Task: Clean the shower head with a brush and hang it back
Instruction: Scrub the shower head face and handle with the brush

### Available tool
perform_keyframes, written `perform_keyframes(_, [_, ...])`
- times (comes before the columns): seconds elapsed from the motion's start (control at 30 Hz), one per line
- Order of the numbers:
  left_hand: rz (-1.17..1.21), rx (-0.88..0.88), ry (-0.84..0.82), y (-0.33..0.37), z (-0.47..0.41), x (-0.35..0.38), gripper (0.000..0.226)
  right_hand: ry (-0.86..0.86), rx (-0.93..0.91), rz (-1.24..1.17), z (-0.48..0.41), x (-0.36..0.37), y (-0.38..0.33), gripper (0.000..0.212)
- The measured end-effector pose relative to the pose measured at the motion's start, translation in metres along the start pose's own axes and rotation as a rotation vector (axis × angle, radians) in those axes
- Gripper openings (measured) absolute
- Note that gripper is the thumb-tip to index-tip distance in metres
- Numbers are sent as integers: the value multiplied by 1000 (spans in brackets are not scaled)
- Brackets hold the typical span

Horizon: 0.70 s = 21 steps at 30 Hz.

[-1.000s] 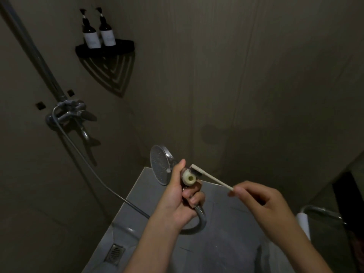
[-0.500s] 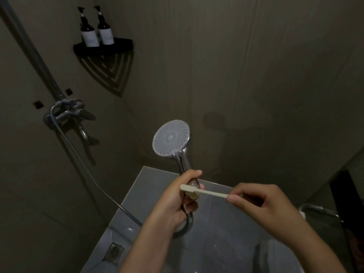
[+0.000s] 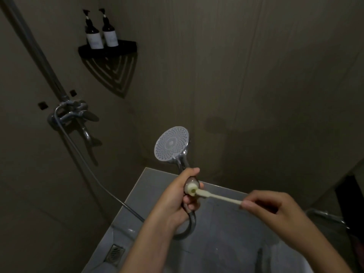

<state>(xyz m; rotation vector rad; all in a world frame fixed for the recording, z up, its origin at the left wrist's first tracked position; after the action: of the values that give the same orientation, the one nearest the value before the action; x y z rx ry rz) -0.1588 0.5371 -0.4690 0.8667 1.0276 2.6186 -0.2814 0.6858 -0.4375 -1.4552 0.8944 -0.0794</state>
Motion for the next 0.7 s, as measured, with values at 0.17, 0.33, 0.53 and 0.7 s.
perform_keyframes(0.17, [-74,51,0,-3,-1,-2,23,116,0,-129,-2,-10,-5,19])
perform_keyframes(0.33, [-308,220,74,-3,-2,-6,20,203,31,-145,-6,-15,-3,20])
perform_keyframes(0.53, [-398,370,15,5,-2,2,22,265,61,-165,-12,-15,4,23])
perform_keyframes(0.7, [-391,428,-27,11,-1,2,23,245,108,-197,-19,-4,6,21])
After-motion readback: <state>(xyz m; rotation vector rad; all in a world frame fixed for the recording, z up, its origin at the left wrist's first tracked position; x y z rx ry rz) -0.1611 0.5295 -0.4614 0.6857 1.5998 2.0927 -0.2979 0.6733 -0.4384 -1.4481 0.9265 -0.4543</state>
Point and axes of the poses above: each hand's wrist, its own z-axis away from the middle knuckle, its own x-axis out of the palm, y = z × x, the point moved 5 cm from there along -z, towards the middle knuckle, and after that the axes turned 9 degrees about y, right-handed, at the moved point
